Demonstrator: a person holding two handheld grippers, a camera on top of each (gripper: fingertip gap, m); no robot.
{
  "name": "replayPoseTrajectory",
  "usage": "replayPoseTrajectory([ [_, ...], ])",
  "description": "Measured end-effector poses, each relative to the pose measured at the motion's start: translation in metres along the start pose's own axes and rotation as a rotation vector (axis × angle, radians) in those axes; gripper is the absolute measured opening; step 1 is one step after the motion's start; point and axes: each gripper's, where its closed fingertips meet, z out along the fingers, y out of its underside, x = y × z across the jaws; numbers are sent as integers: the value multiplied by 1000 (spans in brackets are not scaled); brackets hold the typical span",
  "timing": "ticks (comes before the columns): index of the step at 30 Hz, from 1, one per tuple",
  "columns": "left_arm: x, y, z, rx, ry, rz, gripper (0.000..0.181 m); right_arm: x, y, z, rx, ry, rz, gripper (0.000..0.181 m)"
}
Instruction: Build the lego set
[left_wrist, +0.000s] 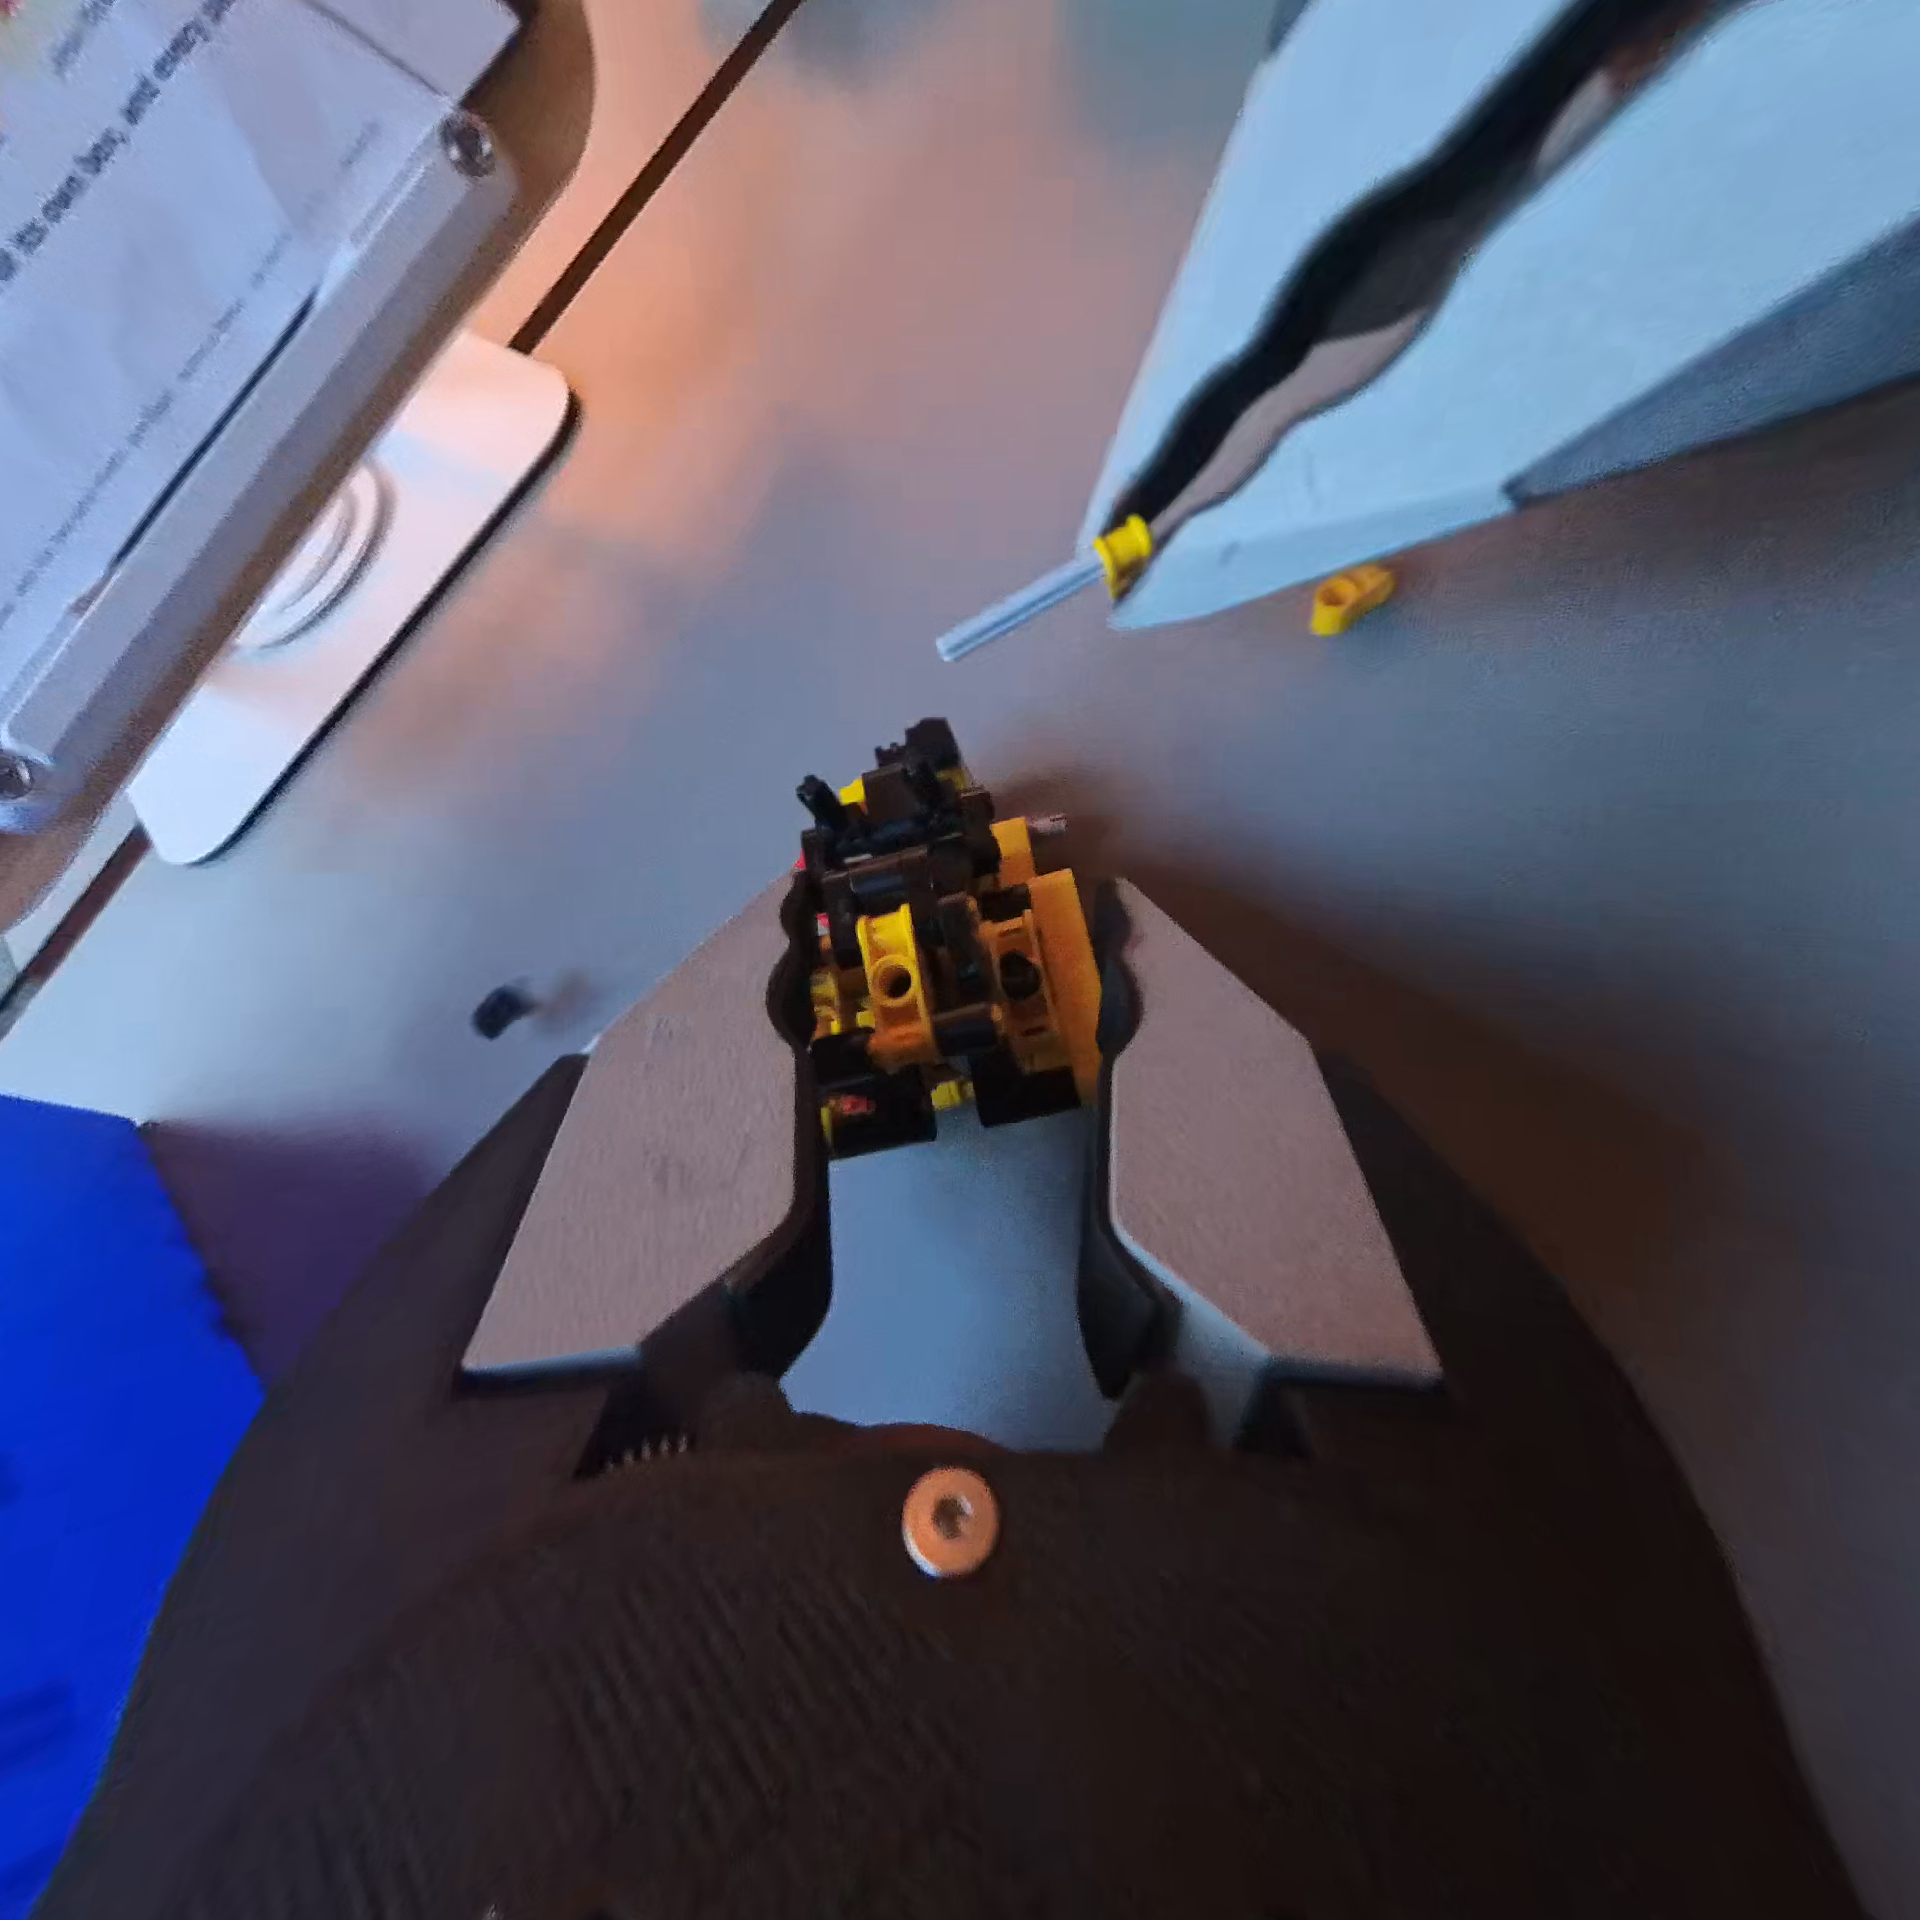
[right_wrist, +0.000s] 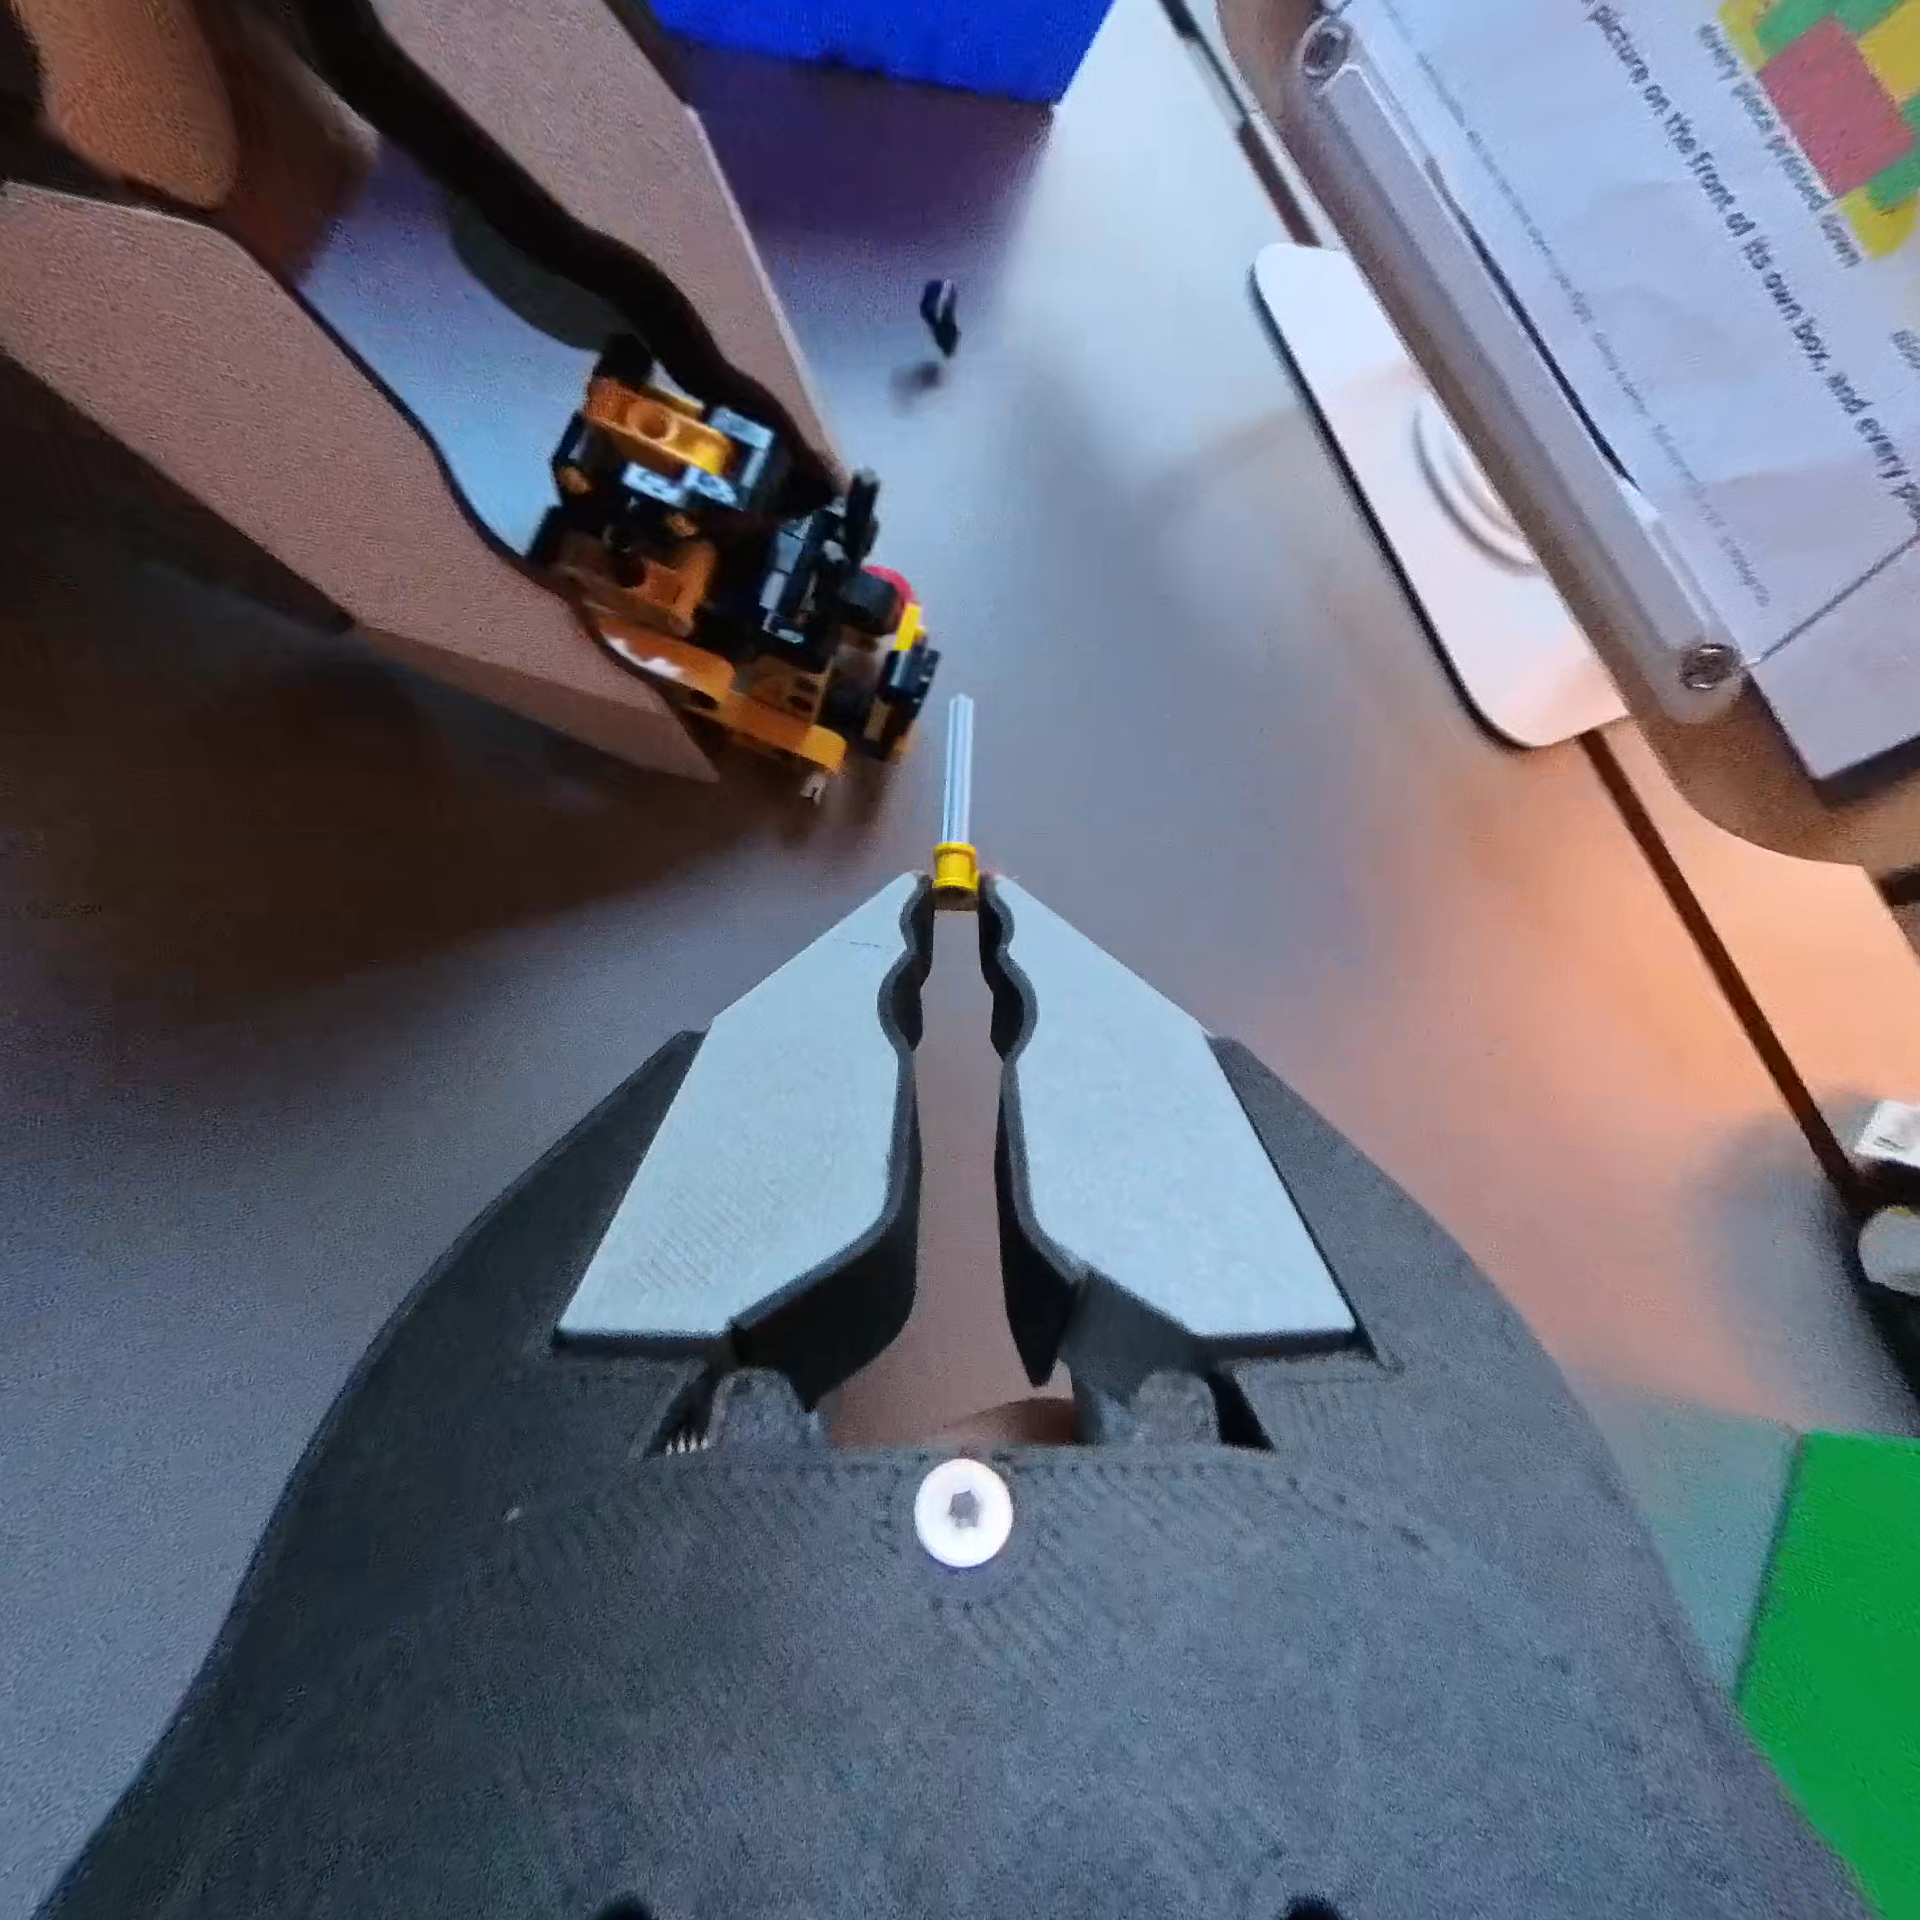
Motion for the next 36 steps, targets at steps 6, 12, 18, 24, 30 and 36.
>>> replayPoseTrajectory([
  [6, 4, 0, -2, 33, 49, -6, 52, -13, 22, -7, -79, -145, -9, 5],
  [12, 17, 0, -14, 44, 126, 40, 67, -20, 9, -28, 24, -256, -32, 5],
  [18, 34, -47, -45, 259, 143, 124, 49, -45, -18, -51, 185, -526, 144, 5],
  [24, 61, -52, -40, 238, 75, 342, 0, -56, -37, -74, 300, -741, 276, 6],
  [30, 54, -55, -37, 216, -4, 294, 0, -48, -38, -72, 319, -706, 345, 5],
  [36, 66, -54, -34, 211, 111, 167, 0, -50, -28, -76, 271, -586, 231, 4],
])
